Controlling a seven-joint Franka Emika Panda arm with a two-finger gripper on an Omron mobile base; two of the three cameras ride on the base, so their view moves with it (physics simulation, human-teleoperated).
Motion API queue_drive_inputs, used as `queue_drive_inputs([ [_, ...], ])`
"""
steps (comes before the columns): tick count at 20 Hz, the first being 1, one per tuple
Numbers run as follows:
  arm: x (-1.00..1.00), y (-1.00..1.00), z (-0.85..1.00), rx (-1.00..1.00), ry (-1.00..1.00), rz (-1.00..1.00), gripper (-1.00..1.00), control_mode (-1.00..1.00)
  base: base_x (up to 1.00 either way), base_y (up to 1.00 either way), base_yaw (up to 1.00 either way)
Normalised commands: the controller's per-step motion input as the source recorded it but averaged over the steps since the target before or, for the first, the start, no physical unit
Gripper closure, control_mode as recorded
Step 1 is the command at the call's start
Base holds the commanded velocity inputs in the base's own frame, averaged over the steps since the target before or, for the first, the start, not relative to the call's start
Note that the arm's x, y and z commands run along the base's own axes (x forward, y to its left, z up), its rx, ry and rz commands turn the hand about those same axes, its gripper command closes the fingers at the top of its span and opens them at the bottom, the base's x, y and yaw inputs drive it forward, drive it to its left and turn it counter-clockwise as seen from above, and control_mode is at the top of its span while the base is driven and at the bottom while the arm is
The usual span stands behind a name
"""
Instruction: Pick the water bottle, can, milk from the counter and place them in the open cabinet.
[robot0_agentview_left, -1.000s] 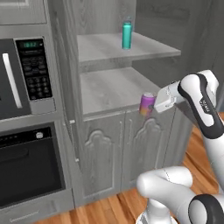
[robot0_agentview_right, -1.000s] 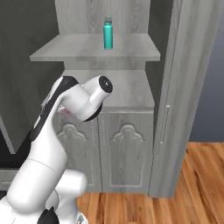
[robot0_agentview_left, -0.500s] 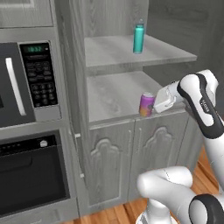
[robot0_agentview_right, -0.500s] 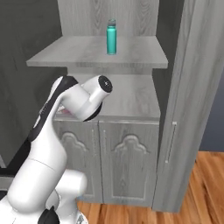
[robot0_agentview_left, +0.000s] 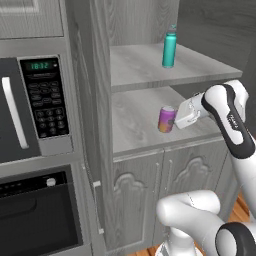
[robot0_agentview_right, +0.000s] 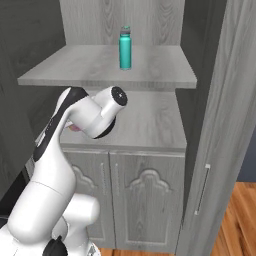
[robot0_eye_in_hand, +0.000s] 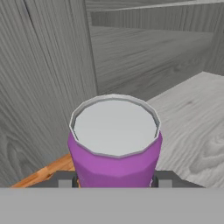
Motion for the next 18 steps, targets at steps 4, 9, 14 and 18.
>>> queue_drive_inputs([
  [4,0.00,0.00,0.00,0.00,0.00,0.00,1.00,1.00,0.01,-0.01,0.00],
  [9,0.00,0.00,0.00,0.00,0.00,0.00,1.00,1.00,0.00,0.00,0.00],
  [14,0.00,0.00,0.00,0.00,0.00,0.00,1.00,1.00,0.00,0.00,0.00],
  [18,0.00,0.00,0.00,0.00,0.00,0.00,1.00,-1.00,0.00,0.00,0.00],
])
